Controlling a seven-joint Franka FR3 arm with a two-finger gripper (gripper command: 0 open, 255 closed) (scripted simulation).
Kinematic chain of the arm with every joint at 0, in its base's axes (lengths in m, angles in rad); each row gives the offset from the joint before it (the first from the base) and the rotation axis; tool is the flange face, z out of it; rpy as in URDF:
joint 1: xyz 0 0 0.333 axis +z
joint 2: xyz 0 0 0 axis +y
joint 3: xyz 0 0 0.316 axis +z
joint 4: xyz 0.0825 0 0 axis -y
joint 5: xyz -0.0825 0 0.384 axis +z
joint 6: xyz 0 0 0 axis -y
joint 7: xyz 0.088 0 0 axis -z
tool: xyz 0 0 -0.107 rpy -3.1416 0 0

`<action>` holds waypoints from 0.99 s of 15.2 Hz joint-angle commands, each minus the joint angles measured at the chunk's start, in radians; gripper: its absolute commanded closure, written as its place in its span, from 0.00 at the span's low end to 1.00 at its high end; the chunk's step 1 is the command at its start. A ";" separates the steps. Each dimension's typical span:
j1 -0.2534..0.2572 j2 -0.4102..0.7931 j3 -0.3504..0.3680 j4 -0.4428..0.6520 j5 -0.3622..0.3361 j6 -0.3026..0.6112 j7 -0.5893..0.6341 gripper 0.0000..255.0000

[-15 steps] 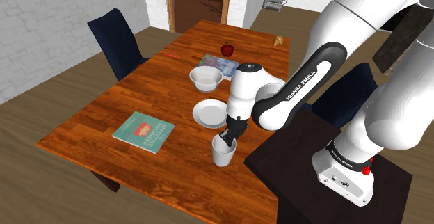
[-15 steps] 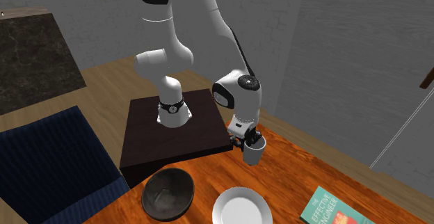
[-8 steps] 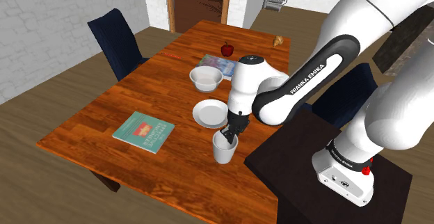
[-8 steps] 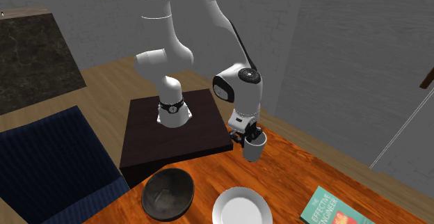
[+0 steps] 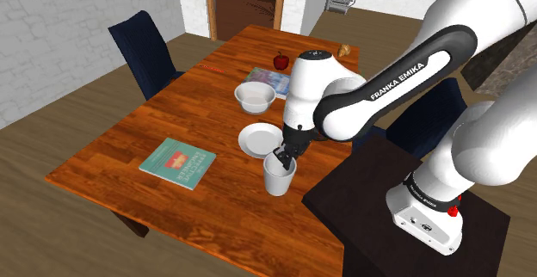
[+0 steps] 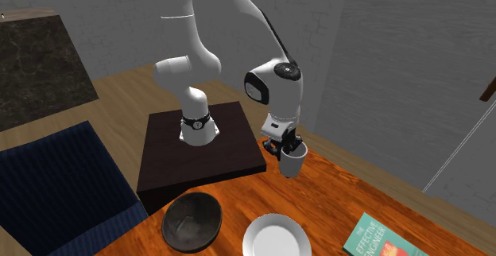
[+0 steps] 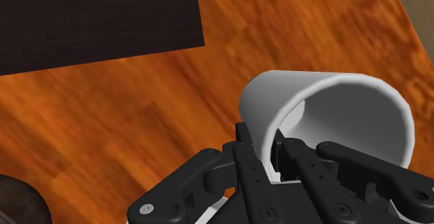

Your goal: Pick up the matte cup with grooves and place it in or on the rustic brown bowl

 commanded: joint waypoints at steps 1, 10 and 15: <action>0.004 -0.032 -0.004 0.002 0.015 -0.033 -0.009 1.00; 0.015 -0.151 -0.028 0.041 0.044 -0.187 -0.025 1.00; 0.018 -0.205 -0.043 0.071 0.048 -0.270 -0.027 1.00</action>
